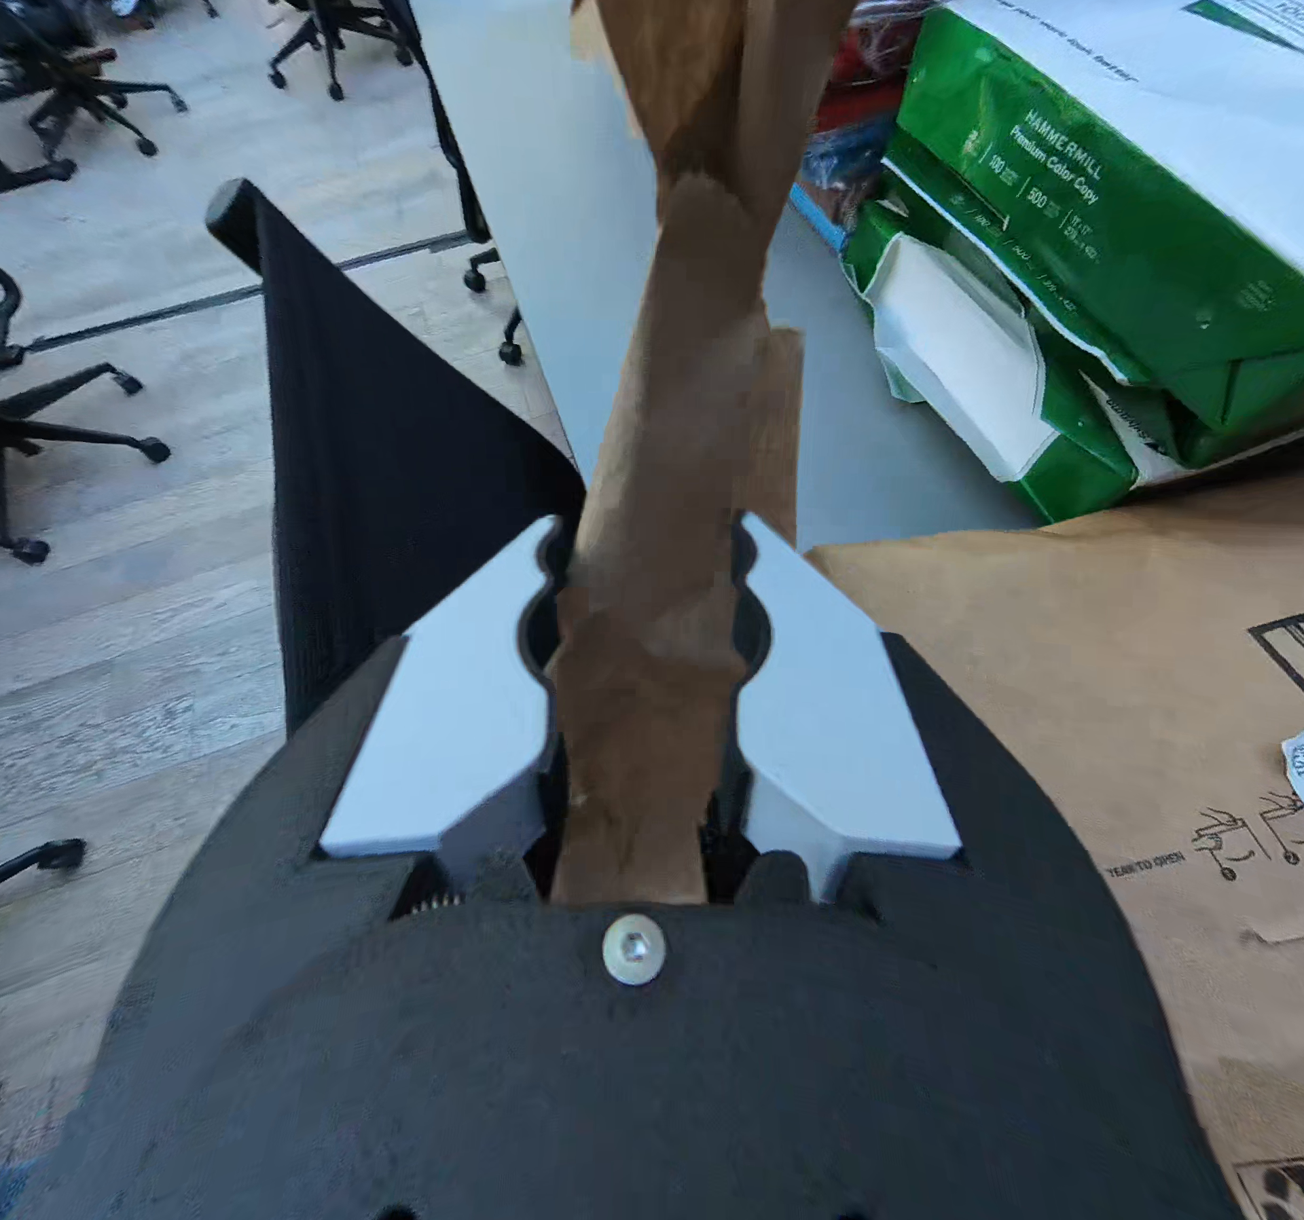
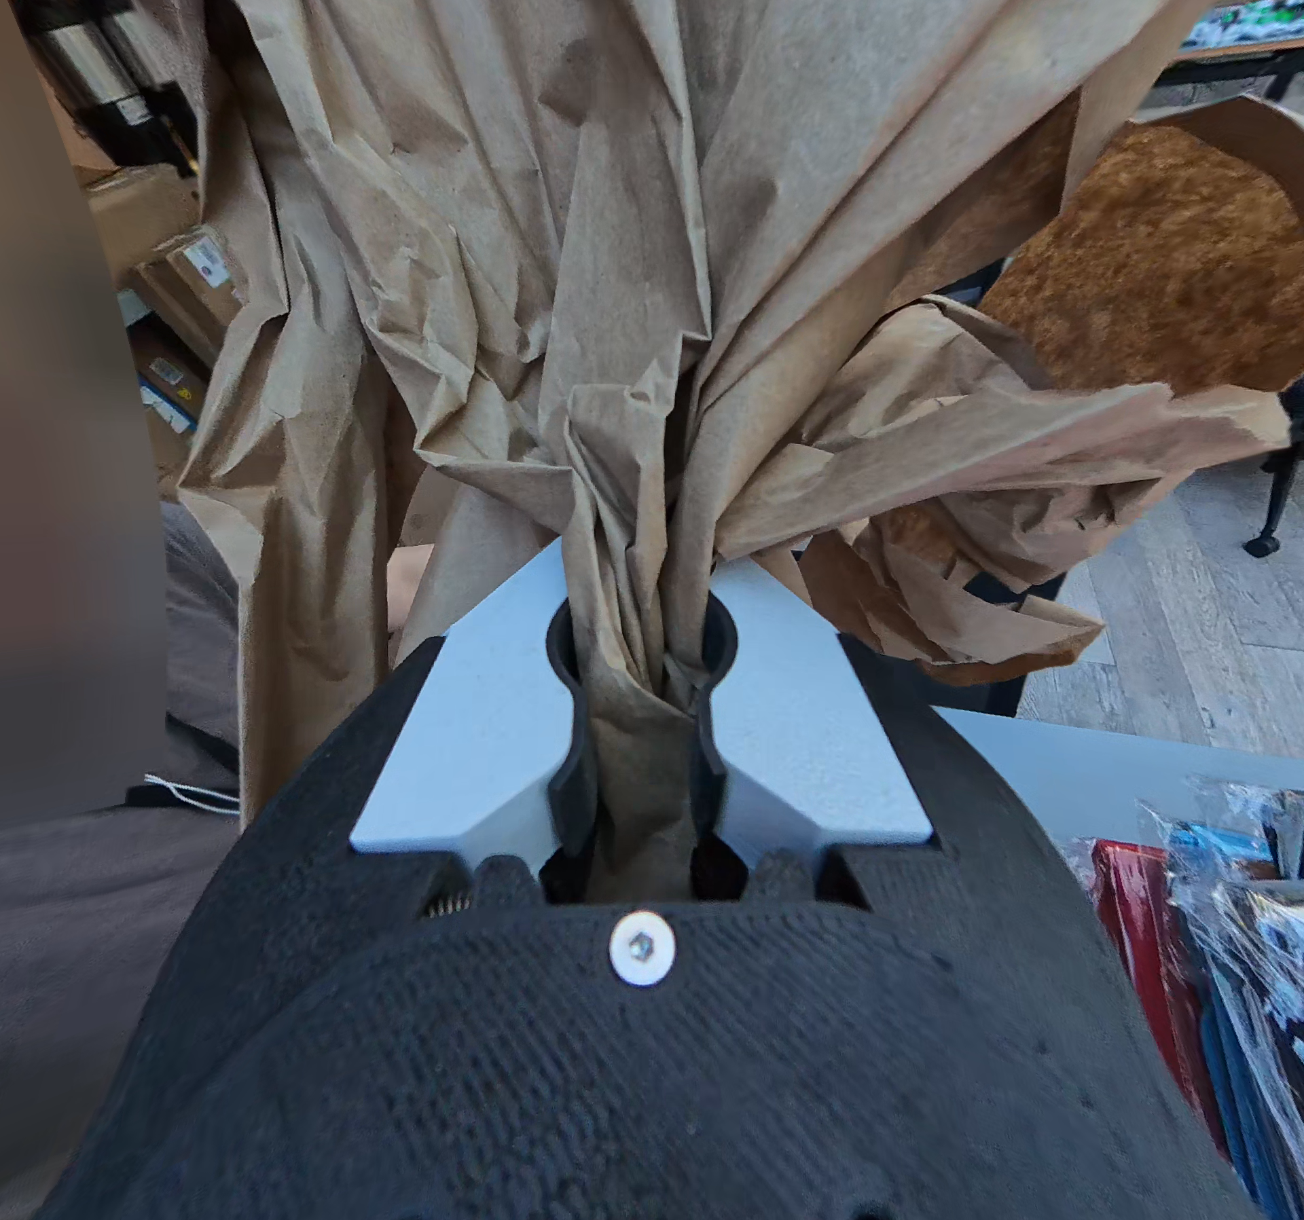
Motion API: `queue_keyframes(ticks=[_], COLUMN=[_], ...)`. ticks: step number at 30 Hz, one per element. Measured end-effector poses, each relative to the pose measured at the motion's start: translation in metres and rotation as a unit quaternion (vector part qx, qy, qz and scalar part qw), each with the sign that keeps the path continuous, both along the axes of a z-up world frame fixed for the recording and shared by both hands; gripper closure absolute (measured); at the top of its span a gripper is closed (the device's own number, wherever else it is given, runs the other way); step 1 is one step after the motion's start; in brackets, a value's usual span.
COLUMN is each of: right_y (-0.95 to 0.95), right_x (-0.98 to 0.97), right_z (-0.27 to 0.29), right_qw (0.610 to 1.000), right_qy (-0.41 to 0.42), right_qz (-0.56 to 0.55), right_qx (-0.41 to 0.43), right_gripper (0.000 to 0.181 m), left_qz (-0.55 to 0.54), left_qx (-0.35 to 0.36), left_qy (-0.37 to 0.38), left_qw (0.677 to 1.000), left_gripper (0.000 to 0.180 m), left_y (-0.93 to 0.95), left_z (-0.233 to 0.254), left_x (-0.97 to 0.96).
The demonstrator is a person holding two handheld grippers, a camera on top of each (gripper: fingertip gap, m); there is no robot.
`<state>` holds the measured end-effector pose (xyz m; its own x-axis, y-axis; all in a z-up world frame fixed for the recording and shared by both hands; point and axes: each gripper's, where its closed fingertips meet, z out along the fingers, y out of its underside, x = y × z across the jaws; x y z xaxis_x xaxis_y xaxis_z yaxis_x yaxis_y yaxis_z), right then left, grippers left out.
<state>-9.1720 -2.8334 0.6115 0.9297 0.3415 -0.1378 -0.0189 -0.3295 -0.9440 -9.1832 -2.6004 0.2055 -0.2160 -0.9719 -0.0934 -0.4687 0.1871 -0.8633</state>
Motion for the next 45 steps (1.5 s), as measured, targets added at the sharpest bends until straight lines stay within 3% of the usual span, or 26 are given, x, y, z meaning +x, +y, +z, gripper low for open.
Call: queue_keyframes(ticks=[2, 8, 13, 20, 26, 31, 36, 41, 45], right_y=[-0.005, -0.046, -0.091, -0.170, -0.255, -0.348, -0.392, -0.435, -0.491], right_x=[0.010, 0.034, 0.051, 0.065, 0.084, 0.098, 0.104, 0.115, 0.118], right_z=[0.003, 0.019, 0.045, 0.059, 0.066, 0.078, 0.057, 0.023, 0.047], right_qw=[1.000, 0.997, 0.992, 0.984, 0.962, 0.916, 0.899, 0.864, 0.818], right_qy=[0.006, 0.012, 0.011, -0.016, -0.083, -0.171, -0.175, -0.183, -0.196], right_qz=[-0.019, -0.074, -0.119, -0.170, -0.256, -0.359, -0.400, -0.462, -0.519], right_qx=[-0.002, 0.017, 0.043, 0.052, 0.045, 0.050, 0.040, 0.082, 0.150], right_gripper=[0.160, 0.160, 0.160, 0.160, 0.159, 0.160, 0.159, 0.159, 0.160], left_qz=[-0.035, -0.088, -0.137, -0.209, -0.245, -0.247, -0.225, -0.248, -0.302], left_qx=[-0.024, -0.108, -0.187, -0.197, -0.243, -0.291, -0.342, -0.369, -0.466], left_qy=[0.007, -0.025, -0.086, -0.131, -0.169, -0.208, -0.217, -0.154, -0.159], left_qw=[0.999, 0.990, 0.969, 0.949, 0.923, 0.900, 0.886, 0.883, 0.816], left_gripper=[0.179, 0.180, 0.180, 0.180, 0.180, 0.180, 0.180, 0.180, 0.180], left_y=[-0.011, -0.043, -0.094, -0.214, -0.319, -0.402, -0.458, -0.528, -0.581], left_z=[0.006, 0.060, 0.158, 0.293, 0.414, 0.500, 0.546, 0.548, 0.574], left_x=[0.004, 0.001, -0.011, -0.017, 0.002, 0.016, 0.044, 0.090, 0.104])
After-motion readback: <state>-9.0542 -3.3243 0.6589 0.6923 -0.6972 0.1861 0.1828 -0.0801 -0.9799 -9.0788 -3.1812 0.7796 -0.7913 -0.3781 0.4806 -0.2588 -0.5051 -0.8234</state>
